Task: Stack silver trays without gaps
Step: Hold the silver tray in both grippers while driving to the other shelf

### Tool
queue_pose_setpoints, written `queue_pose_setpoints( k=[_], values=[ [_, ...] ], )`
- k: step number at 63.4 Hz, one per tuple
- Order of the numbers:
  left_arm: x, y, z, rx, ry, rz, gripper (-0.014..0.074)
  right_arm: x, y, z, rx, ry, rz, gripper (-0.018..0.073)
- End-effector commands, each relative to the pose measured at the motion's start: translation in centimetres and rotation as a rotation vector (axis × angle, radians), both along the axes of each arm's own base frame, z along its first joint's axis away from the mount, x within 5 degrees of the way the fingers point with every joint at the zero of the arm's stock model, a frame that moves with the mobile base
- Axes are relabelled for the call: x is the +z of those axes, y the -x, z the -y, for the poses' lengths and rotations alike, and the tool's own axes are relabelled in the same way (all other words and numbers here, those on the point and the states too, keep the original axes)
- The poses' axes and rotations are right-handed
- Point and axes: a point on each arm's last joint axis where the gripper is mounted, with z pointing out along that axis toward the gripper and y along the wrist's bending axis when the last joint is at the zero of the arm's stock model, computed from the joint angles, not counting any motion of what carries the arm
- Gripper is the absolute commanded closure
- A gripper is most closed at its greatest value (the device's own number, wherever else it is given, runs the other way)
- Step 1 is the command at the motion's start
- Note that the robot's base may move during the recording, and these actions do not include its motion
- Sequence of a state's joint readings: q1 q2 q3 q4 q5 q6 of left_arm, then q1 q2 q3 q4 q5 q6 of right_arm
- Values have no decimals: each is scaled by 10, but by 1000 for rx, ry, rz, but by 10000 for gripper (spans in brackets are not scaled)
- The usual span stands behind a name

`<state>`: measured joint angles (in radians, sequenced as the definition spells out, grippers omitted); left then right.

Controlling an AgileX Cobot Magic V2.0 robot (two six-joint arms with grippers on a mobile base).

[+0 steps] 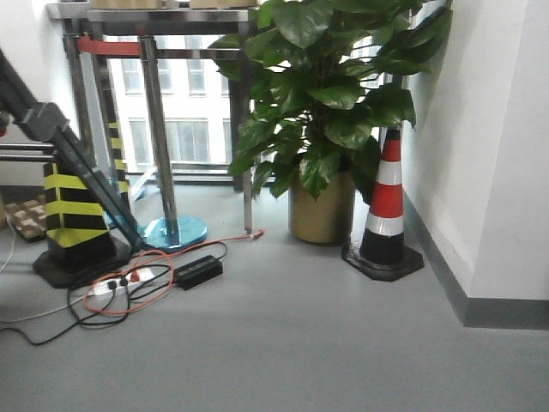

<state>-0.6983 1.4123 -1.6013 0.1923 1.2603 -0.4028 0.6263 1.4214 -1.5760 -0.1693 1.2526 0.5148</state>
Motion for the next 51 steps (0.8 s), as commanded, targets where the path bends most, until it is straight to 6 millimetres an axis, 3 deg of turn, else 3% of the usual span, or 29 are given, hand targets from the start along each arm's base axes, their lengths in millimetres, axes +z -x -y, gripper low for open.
queue_pose_setpoints(
  k=[1, 51],
  values=[
    [19, 10, -9, -10, 14, 62, 645, 21, 4, 7, 17, -1, 117, 503],
    [16, 7, -6, -11, 8, 54, 645, 21, 3, 7, 17, 0, 116, 503]
  ],
)
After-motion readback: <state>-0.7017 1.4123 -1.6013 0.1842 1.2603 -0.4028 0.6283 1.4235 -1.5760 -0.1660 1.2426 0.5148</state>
